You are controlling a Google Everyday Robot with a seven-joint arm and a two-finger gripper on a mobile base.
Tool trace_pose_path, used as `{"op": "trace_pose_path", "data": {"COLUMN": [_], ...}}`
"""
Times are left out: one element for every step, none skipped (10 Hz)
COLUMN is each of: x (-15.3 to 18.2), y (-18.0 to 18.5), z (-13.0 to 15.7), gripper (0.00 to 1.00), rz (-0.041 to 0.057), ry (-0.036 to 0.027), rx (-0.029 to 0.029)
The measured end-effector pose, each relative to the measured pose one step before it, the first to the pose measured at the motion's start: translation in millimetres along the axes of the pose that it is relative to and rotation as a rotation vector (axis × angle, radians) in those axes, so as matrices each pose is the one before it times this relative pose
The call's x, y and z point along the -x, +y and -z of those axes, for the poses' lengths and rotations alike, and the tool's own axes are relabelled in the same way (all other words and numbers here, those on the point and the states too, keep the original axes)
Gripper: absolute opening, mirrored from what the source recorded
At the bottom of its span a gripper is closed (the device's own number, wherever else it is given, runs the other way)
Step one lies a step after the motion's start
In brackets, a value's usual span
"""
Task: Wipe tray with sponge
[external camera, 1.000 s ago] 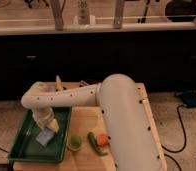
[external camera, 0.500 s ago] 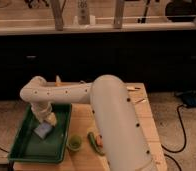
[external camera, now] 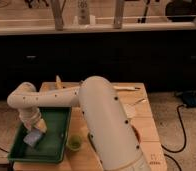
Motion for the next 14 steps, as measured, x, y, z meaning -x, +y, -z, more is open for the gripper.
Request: {"op": "trace_pose_path", "data": {"x": [6.82,9.08,4.01,0.76,-0.21,1.17,-1.56,-6.68,-8.61,-18.05,-17.12,-19.86,-8.94,-7.03], "y": [7.33,16.43,16.62,12.67,15.87,6.9,3.87,0.5,-1.78,-2.46,-2.66,-9.29,-6.58,-10.17], "z": [-1.15,-0.73,1.94,2.93,4.9,3.65,1.61,3.6,2.59,4.87,3.16,2.53,0.55,-0.33], "gripper": [0.02,0.02,0.02,0.02,0.02,0.02,0.02,0.02,0.02,0.02,0.02,0.02,0.02,0.02], "rz": [0.01107,0.011,-0.00229,-0.00747,-0.01515,-0.01197,-0.0164,-0.01789,-0.01303,-0.01705,-0.01258,-0.01177,-0.00343,0.00291], "ry": [-0.00919,-0.00962,-0.00351,-0.0003,0.00127,0.00214,0.00767,0.01183,0.00883,0.01356,0.00989,0.00931,0.00349,0.0023], "rx": [-0.00307,-0.0033,-0.00603,-0.0058,-0.00784,-0.00638,-0.001,-0.00397,-0.00424,0.00122,0.00458,0.00289,0.00248,0.00942]}}
